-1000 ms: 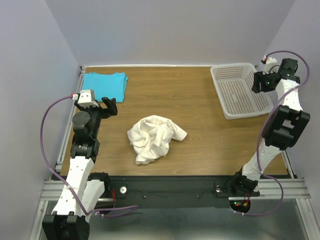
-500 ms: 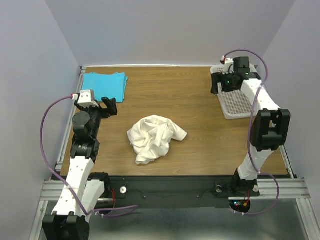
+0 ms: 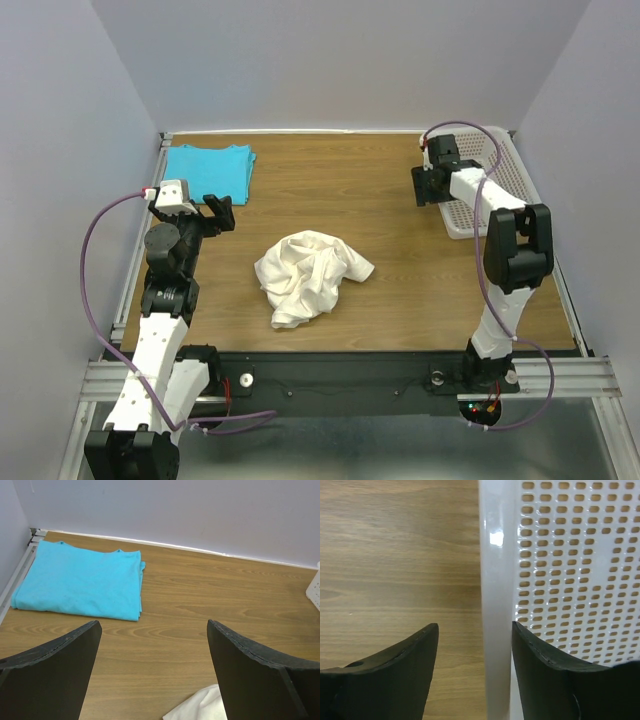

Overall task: Fold and stack the t-shirts
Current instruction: Move the tshirt to the center of the board

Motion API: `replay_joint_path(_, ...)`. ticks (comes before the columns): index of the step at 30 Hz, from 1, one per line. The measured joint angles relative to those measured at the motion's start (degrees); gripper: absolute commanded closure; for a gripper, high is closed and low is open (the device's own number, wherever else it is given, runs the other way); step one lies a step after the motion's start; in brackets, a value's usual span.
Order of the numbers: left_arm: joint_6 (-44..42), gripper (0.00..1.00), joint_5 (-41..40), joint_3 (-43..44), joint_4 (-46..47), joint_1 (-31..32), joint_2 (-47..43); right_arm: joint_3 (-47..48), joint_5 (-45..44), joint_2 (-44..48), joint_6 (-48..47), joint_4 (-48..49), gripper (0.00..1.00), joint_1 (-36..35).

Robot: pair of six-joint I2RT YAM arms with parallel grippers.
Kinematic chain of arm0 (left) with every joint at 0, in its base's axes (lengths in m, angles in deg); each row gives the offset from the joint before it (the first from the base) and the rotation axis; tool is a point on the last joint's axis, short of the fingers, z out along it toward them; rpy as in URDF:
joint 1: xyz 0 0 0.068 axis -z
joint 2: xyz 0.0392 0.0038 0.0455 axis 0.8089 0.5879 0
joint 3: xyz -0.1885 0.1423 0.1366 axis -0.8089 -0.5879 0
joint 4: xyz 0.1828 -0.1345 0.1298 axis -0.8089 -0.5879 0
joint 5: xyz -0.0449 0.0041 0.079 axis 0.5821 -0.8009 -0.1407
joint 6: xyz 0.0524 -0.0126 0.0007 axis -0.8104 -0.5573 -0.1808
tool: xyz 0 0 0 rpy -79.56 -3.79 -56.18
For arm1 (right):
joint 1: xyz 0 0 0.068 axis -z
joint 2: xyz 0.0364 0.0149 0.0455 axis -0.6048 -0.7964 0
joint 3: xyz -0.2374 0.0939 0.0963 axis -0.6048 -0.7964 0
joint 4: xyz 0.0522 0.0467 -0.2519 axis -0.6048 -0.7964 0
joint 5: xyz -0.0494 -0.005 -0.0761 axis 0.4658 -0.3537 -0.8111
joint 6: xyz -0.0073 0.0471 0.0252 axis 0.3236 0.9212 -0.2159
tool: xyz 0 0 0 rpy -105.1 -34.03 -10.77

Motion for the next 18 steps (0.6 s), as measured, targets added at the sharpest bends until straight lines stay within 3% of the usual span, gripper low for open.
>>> replay_joint_path(2, 0.0, 0.01, 0.0, 0.0, 0.0, 0.0, 0.0, -0.1, -2.8, -0.5, -0.2, 0.5, 0.55, -0.2)
replay_joint_path(6, 0.0, 0.01, 0.0, 0.0, 0.0, 0.0, 0.0, -0.1, -7.2, -1.4, -0.9, 2.2, 0.82, -0.4)
replay_joint_path(18, 0.0, 0.01, 0.2, 0.0, 0.0, 0.0, 0.0, 8.8, -14.6, -8.8, -3.3, 2.9, 0.92, -0.2)
